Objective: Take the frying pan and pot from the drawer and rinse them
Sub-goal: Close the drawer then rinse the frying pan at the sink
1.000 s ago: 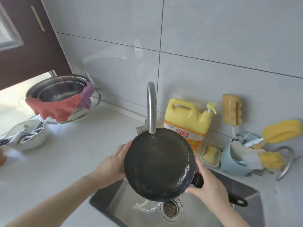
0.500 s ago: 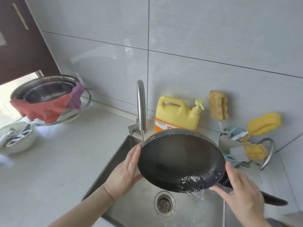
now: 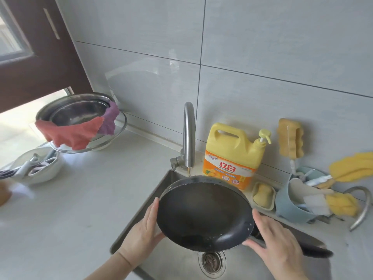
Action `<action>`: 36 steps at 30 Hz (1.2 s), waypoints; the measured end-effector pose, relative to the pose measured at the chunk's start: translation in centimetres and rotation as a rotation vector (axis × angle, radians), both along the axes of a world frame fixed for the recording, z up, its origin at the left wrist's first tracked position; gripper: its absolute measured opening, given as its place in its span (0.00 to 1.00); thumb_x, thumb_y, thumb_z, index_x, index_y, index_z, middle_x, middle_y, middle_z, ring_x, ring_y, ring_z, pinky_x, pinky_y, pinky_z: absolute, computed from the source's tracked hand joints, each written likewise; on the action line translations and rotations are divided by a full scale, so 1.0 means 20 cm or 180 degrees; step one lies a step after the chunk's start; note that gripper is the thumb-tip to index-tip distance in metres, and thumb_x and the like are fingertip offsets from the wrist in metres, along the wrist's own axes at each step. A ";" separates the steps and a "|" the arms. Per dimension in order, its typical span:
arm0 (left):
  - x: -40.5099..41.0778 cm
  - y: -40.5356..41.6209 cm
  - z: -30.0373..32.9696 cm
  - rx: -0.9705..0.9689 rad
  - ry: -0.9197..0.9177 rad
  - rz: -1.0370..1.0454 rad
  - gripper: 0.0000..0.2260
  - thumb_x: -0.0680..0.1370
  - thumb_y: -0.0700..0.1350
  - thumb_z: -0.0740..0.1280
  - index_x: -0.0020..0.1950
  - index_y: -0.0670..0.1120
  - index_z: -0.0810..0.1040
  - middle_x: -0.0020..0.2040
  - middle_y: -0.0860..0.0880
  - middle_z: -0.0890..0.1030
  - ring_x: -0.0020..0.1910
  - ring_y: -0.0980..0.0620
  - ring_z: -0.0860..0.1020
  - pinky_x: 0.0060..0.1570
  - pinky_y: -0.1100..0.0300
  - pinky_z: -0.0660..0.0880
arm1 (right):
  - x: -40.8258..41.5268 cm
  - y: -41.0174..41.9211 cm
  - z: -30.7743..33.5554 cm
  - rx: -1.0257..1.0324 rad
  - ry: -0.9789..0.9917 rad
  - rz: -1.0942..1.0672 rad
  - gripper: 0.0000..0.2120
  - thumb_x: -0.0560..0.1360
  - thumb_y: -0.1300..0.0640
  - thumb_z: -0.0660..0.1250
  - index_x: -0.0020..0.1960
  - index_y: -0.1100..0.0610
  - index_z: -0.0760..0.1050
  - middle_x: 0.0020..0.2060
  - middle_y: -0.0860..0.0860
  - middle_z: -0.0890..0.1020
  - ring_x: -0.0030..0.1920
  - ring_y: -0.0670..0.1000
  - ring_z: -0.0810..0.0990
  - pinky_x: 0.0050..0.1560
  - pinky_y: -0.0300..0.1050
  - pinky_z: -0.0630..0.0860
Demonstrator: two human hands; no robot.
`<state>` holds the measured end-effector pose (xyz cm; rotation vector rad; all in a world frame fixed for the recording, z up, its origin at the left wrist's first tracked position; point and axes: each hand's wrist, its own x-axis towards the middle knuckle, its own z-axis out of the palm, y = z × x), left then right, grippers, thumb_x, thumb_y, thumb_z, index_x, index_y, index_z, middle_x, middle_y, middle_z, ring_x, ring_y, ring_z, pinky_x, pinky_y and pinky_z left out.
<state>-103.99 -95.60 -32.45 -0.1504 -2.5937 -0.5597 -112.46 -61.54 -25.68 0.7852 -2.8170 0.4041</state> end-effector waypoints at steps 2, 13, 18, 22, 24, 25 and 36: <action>0.01 -0.07 -0.02 -0.0046 -0.0021 0.0179 0.39 0.79 0.68 0.52 0.81 0.47 0.42 0.77 0.47 0.60 0.47 0.38 0.84 0.35 0.55 0.81 | -0.05 -0.07 -0.03 0.0013 -0.0179 0.0134 0.45 0.68 0.35 0.61 0.79 0.47 0.49 0.45 0.50 0.81 0.37 0.55 0.81 0.31 0.49 0.77; 0.11 -0.28 -0.04 0.0062 -0.0453 0.0723 0.41 0.77 0.71 0.50 0.80 0.49 0.40 0.60 0.36 0.81 0.40 0.42 0.86 0.28 0.54 0.79 | -0.21 -0.28 -0.05 -0.0065 0.0016 0.0392 0.64 0.57 0.41 0.81 0.80 0.47 0.45 0.41 0.48 0.79 0.36 0.52 0.79 0.31 0.48 0.77; 0.08 -0.26 -0.02 0.0002 -0.0456 0.0684 0.41 0.77 0.71 0.50 0.80 0.49 0.40 0.58 0.35 0.82 0.38 0.42 0.86 0.26 0.54 0.78 | -0.20 -0.26 -0.05 -0.0004 0.0030 0.0412 0.64 0.57 0.41 0.82 0.80 0.48 0.44 0.41 0.49 0.79 0.36 0.53 0.79 0.31 0.49 0.78; 0.00 -0.18 -0.01 -0.0219 -0.0525 0.0565 0.39 0.79 0.69 0.49 0.80 0.45 0.46 0.64 0.35 0.77 0.40 0.42 0.85 0.29 0.58 0.78 | -0.16 -0.18 -0.05 0.0036 -0.0054 0.0417 0.55 0.62 0.40 0.77 0.79 0.48 0.48 0.42 0.50 0.80 0.36 0.54 0.79 0.33 0.50 0.78; -0.05 -0.13 -0.01 -0.0302 -0.0468 0.0438 0.39 0.79 0.68 0.50 0.79 0.42 0.48 0.68 0.38 0.72 0.46 0.41 0.85 0.36 0.58 0.79 | -0.14 -0.13 -0.04 0.0057 0.0018 0.0368 0.43 0.68 0.37 0.66 0.78 0.49 0.54 0.43 0.50 0.80 0.37 0.54 0.80 0.34 0.50 0.78; -0.07 -0.11 -0.01 -0.0324 -0.0437 0.0344 0.39 0.79 0.67 0.51 0.80 0.42 0.46 0.69 0.39 0.70 0.49 0.41 0.84 0.40 0.58 0.80 | -0.13 -0.09 -0.04 0.0048 0.0013 0.0299 0.40 0.69 0.36 0.63 0.76 0.50 0.57 0.44 0.51 0.80 0.37 0.55 0.81 0.34 0.51 0.78; -0.14 0.00 -0.02 -0.0190 -0.0211 -0.0012 0.44 0.76 0.63 0.61 0.80 0.41 0.41 0.70 0.37 0.70 0.49 0.43 0.84 0.39 0.60 0.80 | -0.10 0.04 -0.03 0.0028 0.0080 0.0042 0.36 0.75 0.31 0.52 0.78 0.46 0.54 0.46 0.52 0.81 0.39 0.57 0.83 0.35 0.51 0.79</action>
